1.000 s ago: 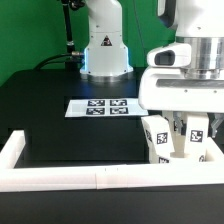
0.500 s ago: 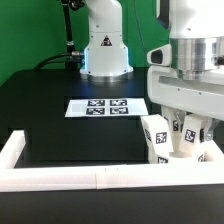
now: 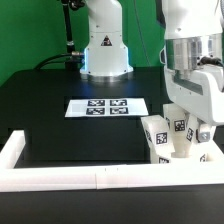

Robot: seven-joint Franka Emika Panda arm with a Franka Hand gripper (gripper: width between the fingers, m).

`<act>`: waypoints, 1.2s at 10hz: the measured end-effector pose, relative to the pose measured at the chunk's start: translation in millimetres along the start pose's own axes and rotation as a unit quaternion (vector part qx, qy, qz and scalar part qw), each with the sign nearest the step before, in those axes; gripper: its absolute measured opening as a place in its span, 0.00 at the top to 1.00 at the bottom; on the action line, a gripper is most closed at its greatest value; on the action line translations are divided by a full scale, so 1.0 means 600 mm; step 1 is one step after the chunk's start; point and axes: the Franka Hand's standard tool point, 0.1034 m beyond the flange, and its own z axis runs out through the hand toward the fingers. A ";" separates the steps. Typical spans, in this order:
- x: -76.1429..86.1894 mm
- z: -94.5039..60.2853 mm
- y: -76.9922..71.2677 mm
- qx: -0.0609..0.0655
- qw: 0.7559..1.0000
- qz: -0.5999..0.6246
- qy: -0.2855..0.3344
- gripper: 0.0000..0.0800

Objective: Assemble stool

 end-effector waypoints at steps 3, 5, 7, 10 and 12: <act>0.010 -0.006 -0.002 -0.004 0.985 0.173 -0.009 0.59; 0.017 -0.002 0.003 0.013 0.935 0.353 -0.030 0.59; 0.003 0.003 0.008 0.046 0.903 0.423 -0.049 0.59; -0.001 0.006 0.012 0.041 0.902 0.428 -0.052 0.59; 0.000 0.006 0.012 0.042 0.898 0.435 -0.054 0.59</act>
Offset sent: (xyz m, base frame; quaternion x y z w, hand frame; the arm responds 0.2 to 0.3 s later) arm -0.0049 -0.0161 0.0048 -0.0060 -0.0365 0.4084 0.9120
